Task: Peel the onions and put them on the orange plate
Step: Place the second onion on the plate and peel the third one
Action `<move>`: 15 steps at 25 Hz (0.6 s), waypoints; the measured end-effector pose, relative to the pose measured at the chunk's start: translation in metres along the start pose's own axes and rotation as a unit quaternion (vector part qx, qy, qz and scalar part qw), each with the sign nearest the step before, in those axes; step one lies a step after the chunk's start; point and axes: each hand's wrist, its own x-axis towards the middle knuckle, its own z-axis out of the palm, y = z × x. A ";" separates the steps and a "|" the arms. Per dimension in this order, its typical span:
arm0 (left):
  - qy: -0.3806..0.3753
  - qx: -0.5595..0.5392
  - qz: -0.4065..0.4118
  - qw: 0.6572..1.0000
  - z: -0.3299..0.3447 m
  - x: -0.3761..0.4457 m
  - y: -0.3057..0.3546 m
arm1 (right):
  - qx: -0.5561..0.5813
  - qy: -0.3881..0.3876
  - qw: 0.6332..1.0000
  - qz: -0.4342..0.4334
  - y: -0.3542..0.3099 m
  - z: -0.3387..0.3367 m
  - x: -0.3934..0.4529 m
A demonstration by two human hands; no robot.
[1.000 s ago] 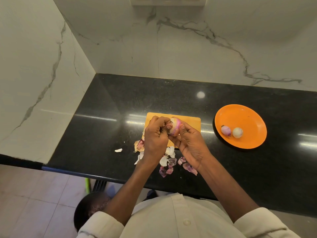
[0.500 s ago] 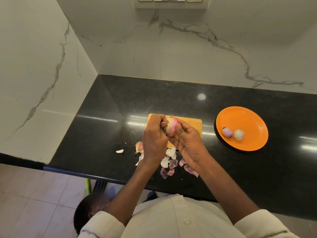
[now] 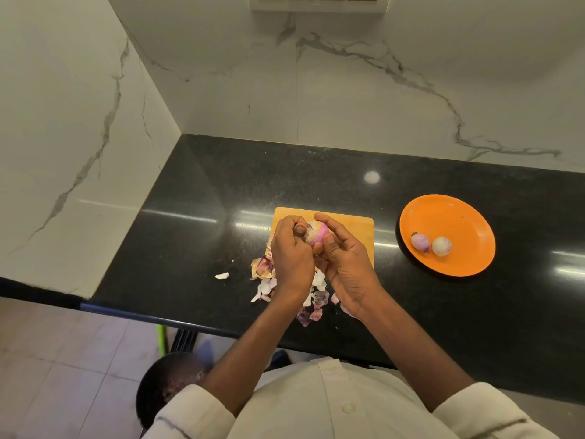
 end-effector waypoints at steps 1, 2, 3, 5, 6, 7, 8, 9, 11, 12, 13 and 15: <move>0.004 0.018 0.019 1.000 -0.001 -0.001 0.001 | -0.026 0.003 1.000 -0.010 0.000 0.001 0.000; 0.009 0.048 0.051 0.997 -0.003 -0.001 0.001 | -0.035 0.007 0.999 -0.013 -0.001 0.002 -0.001; 0.010 0.080 0.085 0.993 -0.005 -0.001 0.000 | -0.028 0.005 1.000 -0.008 -0.003 0.004 -0.002; 0.006 0.108 0.109 0.988 -0.004 0.000 -0.003 | -0.015 -0.003 1.000 0.000 -0.007 0.006 -0.004; 0.006 0.105 0.099 0.990 -0.002 0.000 -0.002 | -0.018 0.003 1.000 -0.001 -0.007 0.006 -0.004; 0.008 0.093 0.081 0.992 -0.001 0.001 -0.001 | -0.022 0.018 1.000 -0.005 -0.006 0.006 -0.003; 0.010 0.078 0.063 0.995 0.001 0.000 0.000 | -0.019 0.035 0.999 -0.003 -0.006 0.007 -0.003; 0.010 0.070 0.058 0.996 0.002 -0.001 -0.001 | -0.006 0.052 0.999 0.005 -0.005 0.010 -0.004; 0.003 0.104 0.103 0.989 0.000 -0.007 -0.005 | 0.038 0.081 0.995 0.036 -0.005 0.013 -0.005; -0.005 0.133 0.136 0.982 -0.002 -0.008 -0.006 | 0.056 0.096 0.992 0.051 -0.006 0.015 -0.005; -0.009 0.144 0.149 0.978 -0.002 -0.007 -0.010 | 0.063 0.109 0.990 0.059 -0.006 0.016 -0.005; 0.006 0.104 0.105 0.989 0.001 -0.003 -0.006 | 0.041 0.115 0.992 0.040 -0.004 0.015 -0.003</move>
